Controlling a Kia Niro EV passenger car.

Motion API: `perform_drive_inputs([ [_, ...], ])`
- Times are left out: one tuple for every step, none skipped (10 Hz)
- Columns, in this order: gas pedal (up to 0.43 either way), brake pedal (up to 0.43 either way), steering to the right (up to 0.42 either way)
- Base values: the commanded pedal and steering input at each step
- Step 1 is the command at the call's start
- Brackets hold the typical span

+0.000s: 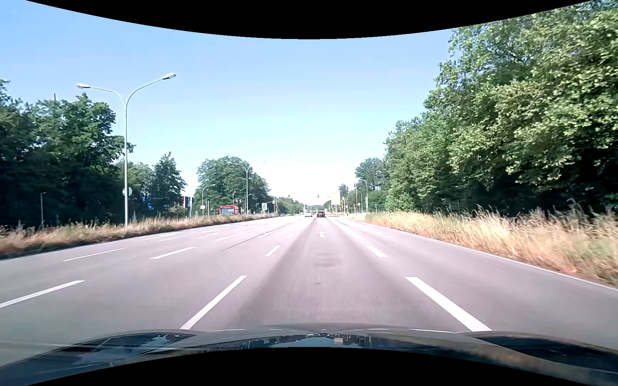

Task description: Follow the waypoints while adhering to traffic rules and regulations

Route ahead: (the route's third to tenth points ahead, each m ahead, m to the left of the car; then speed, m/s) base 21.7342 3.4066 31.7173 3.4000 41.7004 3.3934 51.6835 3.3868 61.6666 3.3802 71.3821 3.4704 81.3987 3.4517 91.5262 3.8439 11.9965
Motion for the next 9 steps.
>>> perform_drive_inputs([
  [0.000, 0.152, -0.001],
  [0.000, 0.152, -0.001],
  [0.000, 0.152, 0.000],
  [0.000, 0.146, -0.001],
  [0.000, 0.152, 0.000],
  [0.000, 0.152, 0.000],
  [0.000, 0.152, 0.000],
  [0.000, 0.146, 0.000],
  [0.000, 0.146, 0.000],
])
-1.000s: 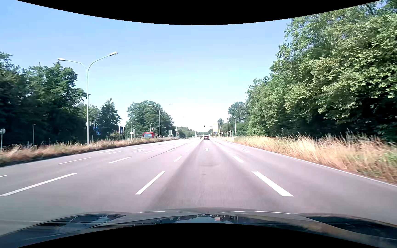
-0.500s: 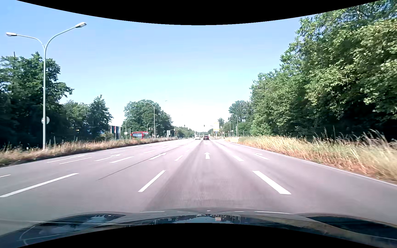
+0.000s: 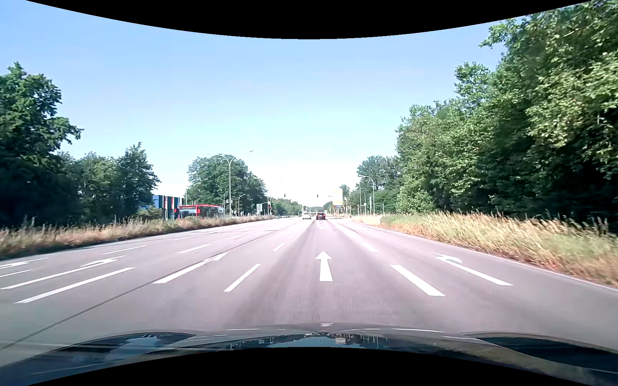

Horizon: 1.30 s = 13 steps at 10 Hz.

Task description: Follow the waypoints while adhering to traffic rules and regulations

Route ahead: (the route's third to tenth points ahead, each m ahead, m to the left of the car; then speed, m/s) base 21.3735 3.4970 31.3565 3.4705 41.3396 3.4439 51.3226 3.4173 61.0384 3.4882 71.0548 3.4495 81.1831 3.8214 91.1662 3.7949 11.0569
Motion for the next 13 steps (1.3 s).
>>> perform_drive_inputs([
  [0.000, 0.146, 0.000],
  [0.000, 0.146, 0.001],
  [0.000, 0.140, 0.001],
  [0.000, 0.134, 0.001],
  [0.000, 0.134, 0.001],
  [0.000, 0.134, 0.000],
  [0.000, 0.140, 0.001],
  [0.000, 0.140, 0.001],
  [0.000, 0.140, 0.001],
  [0.000, 0.140, 0.000],
  [0.000, 0.140, 0.001],
  [0.000, 0.140, 0.000],
  [0.000, 0.140, 0.000],
])
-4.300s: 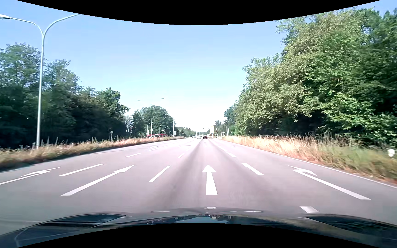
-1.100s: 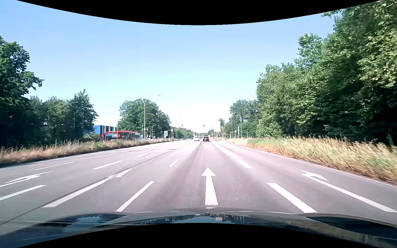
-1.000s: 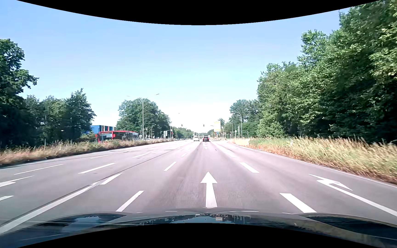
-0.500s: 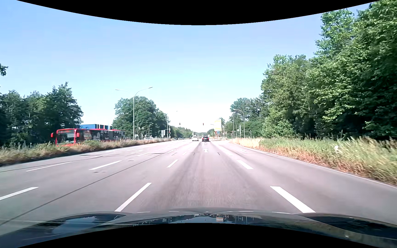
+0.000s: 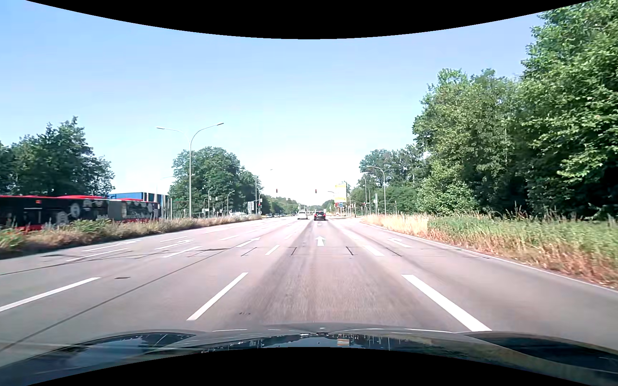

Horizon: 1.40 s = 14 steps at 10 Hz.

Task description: Follow the waypoints while adhering to traffic rules and regulations

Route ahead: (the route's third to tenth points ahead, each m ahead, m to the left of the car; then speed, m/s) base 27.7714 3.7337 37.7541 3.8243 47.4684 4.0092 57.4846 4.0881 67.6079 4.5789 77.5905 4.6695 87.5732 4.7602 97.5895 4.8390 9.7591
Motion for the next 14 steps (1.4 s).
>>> perform_drive_inputs([
  [0.000, 0.140, 0.000],
  [0.000, 0.140, 0.000],
  [0.000, 0.152, 0.000],
  [0.000, 0.159, 0.000],
  [0.000, 0.171, 0.000],
  [0.000, 0.177, 0.000],
  [0.000, 0.177, -0.001],
  [0.000, 0.177, -0.001],
  [0.000, 0.177, -0.001],
  [0.000, 0.177, -0.001],
  [0.000, 0.183, -0.001],
  [0.000, 0.177, -0.001],
  [0.000, 0.183, -0.001],
  [0.000, 0.183, -0.001],
])
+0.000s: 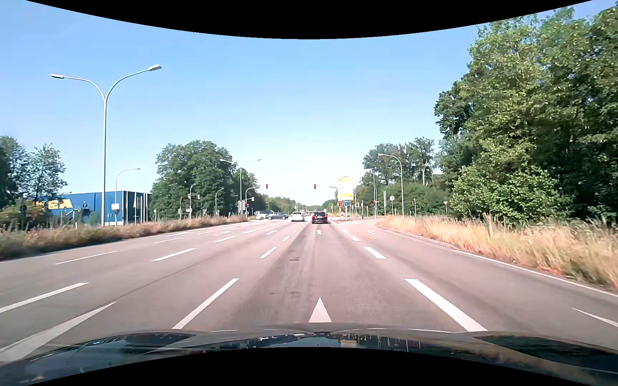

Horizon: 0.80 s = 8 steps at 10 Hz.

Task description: Follow the waypoints while adhering to traffic rules and regulations

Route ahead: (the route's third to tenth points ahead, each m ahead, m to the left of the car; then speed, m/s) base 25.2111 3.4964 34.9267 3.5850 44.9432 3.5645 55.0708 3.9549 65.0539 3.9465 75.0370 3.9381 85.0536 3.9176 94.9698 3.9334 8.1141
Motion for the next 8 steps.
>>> perform_drive_inputs([
  [0.000, 0.183, -0.001],
  [0.000, 0.189, -0.001],
  [0.000, 0.189, -0.002],
  [0.000, 0.189, -0.002],
  [0.000, 0.189, -0.002],
  [0.000, 0.195, -0.002],
  [0.000, 0.195, -0.002],
  [0.000, 0.195, -0.002],
])
